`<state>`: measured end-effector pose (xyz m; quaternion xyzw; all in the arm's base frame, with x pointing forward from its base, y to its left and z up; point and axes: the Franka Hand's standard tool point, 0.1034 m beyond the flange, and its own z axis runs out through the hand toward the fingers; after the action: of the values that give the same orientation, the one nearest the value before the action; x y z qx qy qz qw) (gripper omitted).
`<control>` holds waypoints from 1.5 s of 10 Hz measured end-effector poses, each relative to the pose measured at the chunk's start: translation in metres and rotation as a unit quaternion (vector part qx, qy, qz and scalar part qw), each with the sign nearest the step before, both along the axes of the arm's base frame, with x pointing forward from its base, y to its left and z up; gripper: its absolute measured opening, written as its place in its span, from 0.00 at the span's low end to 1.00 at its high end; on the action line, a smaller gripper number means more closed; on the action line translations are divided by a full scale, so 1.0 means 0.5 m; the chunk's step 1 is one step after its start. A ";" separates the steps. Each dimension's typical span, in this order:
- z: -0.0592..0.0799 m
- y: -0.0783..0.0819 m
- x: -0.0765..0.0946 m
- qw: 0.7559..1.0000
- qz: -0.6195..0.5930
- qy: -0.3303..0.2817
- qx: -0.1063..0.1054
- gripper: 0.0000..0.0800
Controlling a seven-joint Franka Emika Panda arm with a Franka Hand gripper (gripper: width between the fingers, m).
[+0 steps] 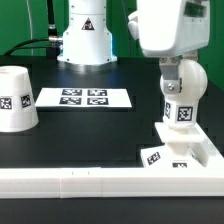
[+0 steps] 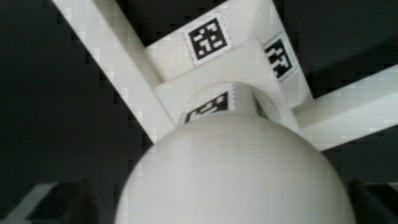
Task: Assemble lamp
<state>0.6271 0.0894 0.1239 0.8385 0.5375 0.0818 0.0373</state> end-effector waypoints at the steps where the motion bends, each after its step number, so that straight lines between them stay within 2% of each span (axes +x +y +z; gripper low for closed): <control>1: -0.001 0.004 -0.001 1.000 0.029 -0.001 -0.010 0.87; 6: -0.010 0.012 0.003 0.976 0.208 -0.002 -0.062 0.87; 8: -0.010 0.004 0.005 0.954 0.289 -0.002 -0.085 0.87; 11: -0.013 -0.003 0.002 0.948 0.304 0.002 -0.088 0.86; 12: -0.013 -0.003 0.002 0.948 0.304 0.002 -0.088 0.72; 15: -0.013 -0.004 0.002 0.951 0.296 0.002 -0.087 0.72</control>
Offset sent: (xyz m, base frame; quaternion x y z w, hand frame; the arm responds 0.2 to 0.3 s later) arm 0.0063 0.0090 -0.0058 0.0061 -0.0296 -0.2482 0.9682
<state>0.6282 0.0875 0.1175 0.6358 0.7663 0.0401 0.0829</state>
